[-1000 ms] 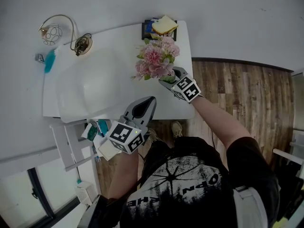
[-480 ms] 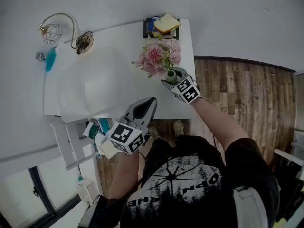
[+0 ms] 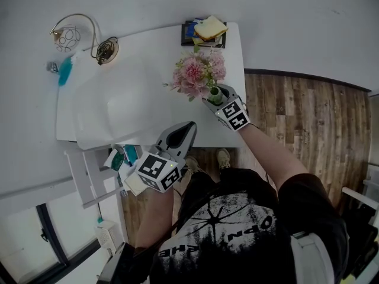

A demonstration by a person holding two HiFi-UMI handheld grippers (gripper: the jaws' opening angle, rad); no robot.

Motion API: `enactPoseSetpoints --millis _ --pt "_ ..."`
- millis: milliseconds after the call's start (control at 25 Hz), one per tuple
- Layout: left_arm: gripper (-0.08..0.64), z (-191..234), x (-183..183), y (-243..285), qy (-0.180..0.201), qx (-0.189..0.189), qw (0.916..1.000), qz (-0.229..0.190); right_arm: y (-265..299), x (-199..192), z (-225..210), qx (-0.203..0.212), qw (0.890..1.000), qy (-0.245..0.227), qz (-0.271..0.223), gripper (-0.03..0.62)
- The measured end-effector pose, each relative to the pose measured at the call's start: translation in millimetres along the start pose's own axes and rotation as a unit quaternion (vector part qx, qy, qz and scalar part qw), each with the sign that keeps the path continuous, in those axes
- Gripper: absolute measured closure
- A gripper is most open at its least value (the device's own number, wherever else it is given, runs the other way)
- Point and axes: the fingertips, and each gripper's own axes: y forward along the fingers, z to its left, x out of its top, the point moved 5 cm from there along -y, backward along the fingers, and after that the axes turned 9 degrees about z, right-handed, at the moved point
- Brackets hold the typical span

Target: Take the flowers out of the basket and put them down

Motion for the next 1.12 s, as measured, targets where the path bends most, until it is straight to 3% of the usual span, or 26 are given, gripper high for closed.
enactPoseSetpoints --millis 360,720,1120 --pt "0.548 2 -3 -5 -0.003 0.007 1.0 0.003 0 -4 0 -0.01 1.0 0.003 -0.027 0.308" --pt "0.548 3 -4 -3 0.004 0.005 0.9999 0.009 -6 -3 -2 -0.002 0.998 0.042 -0.046 0.284" --pt "0.548 4 3 2 0.008 0.007 0.9999 -0.008 -34 -8 -6 0.018 0.999 0.033 -0.031 0.284"
